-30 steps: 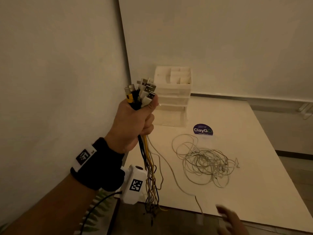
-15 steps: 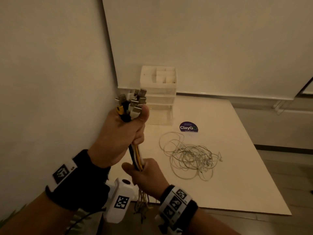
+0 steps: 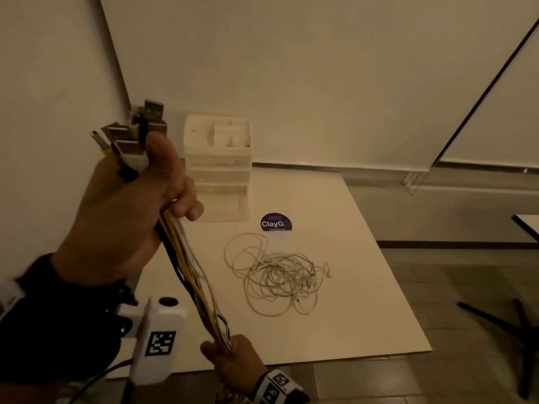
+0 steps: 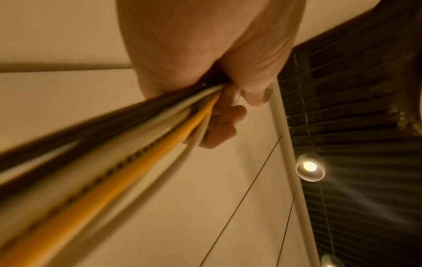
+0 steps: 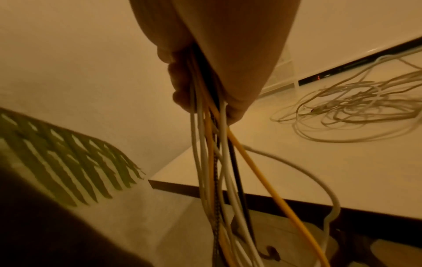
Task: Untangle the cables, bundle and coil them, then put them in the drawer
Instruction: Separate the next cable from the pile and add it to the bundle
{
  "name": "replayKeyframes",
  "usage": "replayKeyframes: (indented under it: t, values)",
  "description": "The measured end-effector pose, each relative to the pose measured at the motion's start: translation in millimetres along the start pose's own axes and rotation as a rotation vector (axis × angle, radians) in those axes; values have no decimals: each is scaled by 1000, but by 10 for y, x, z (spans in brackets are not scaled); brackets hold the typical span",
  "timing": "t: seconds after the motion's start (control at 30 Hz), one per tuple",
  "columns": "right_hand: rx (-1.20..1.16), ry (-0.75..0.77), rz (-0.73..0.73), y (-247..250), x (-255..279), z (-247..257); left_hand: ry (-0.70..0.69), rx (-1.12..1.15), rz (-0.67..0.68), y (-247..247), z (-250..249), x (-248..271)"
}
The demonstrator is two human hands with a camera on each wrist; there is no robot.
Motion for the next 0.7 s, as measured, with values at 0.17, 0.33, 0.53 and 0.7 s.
replayKeyframes:
  t: [0.17, 0.33, 0.53, 0.7]
  values:
    - [197, 102, 142, 145, 85, 5, 101, 2, -1, -110, 353, 33]
    - [195, 71, 145, 1225, 114, -302, 161, 18, -77, 29, 505, 18]
    - [351, -259, 90, 2605, -464, -769, 181, -28, -168, 71, 637, -52]
    - [-52, -518, -403, 3365, -956, -1250, 181, -78, -228, 65, 702, -134]
Point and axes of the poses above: each hand's wrist, its own x-axis away from the middle knuckle, its own y-axis out of the back of the hand, z = x × y, the point moved 9 cm from there along -x, towards the middle knuckle, and after that the axes turned 8 degrees about -y, right-handed, at the moved point
